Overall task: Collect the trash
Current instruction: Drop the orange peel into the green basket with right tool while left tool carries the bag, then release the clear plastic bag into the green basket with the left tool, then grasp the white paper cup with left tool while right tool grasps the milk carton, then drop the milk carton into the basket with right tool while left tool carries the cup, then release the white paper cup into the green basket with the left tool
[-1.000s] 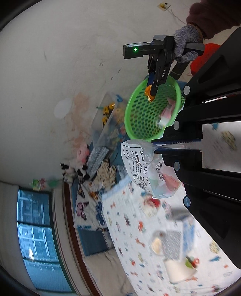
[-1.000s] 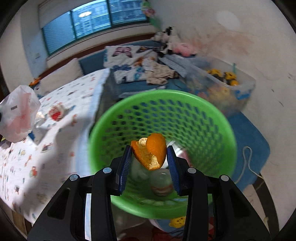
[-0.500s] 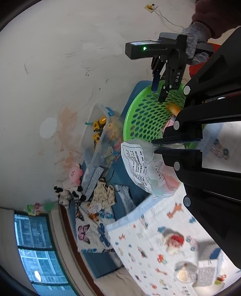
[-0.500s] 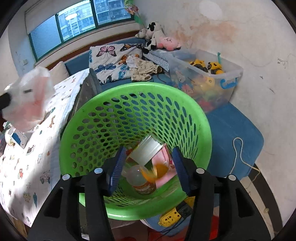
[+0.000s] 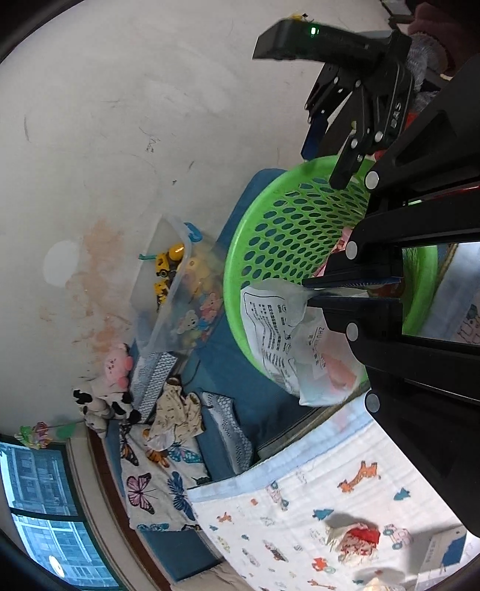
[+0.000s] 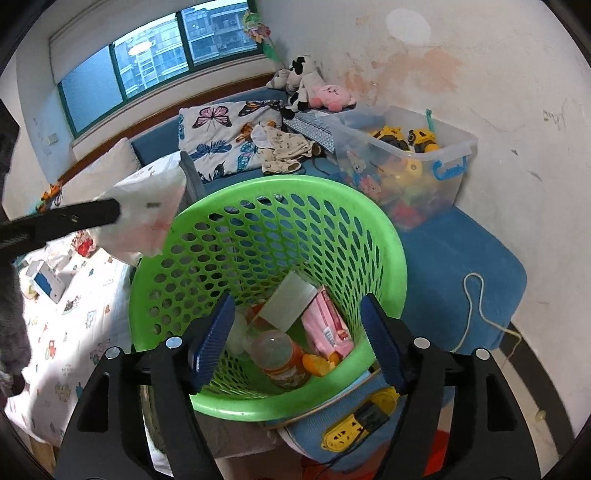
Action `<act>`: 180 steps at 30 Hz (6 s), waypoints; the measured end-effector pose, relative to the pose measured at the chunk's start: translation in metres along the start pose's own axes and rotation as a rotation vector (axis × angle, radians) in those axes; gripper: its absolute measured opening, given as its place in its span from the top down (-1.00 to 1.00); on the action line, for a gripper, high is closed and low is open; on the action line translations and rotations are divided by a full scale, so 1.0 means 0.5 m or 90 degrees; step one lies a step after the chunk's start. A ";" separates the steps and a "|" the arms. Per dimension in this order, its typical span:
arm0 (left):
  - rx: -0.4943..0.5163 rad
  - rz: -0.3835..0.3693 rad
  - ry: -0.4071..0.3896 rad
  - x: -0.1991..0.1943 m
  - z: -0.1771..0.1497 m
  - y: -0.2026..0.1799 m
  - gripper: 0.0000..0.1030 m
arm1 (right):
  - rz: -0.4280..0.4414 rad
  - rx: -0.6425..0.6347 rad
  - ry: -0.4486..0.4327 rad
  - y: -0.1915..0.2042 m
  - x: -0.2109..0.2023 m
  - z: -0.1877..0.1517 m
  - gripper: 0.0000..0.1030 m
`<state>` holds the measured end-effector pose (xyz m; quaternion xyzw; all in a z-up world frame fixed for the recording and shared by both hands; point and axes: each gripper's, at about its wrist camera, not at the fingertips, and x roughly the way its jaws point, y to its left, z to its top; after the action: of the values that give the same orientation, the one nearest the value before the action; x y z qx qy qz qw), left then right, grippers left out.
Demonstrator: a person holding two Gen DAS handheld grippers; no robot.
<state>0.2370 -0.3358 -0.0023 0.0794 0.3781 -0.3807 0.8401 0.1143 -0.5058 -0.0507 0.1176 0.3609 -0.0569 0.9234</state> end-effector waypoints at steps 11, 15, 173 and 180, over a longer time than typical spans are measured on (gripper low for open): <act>-0.013 -0.012 0.020 0.020 -0.021 0.009 0.62 | 0.015 -0.002 0.000 0.014 -0.013 -0.010 -0.39; -0.018 -0.013 0.014 0.005 -0.031 0.017 0.48 | 0.020 -0.007 -0.004 0.027 -0.019 -0.009 -0.40; -0.061 -0.019 -0.019 -0.103 -0.082 0.065 0.94 | -0.033 -0.097 0.060 0.057 0.028 0.092 -0.17; -0.039 -0.024 0.008 -0.041 -0.066 0.022 0.94 | -0.022 -0.079 0.049 0.038 -0.004 0.078 -0.23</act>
<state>0.2170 -0.3024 -0.0127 0.0485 0.3963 -0.3845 0.8323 0.1417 -0.4976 -0.0183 0.0560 0.4008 -0.0457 0.9133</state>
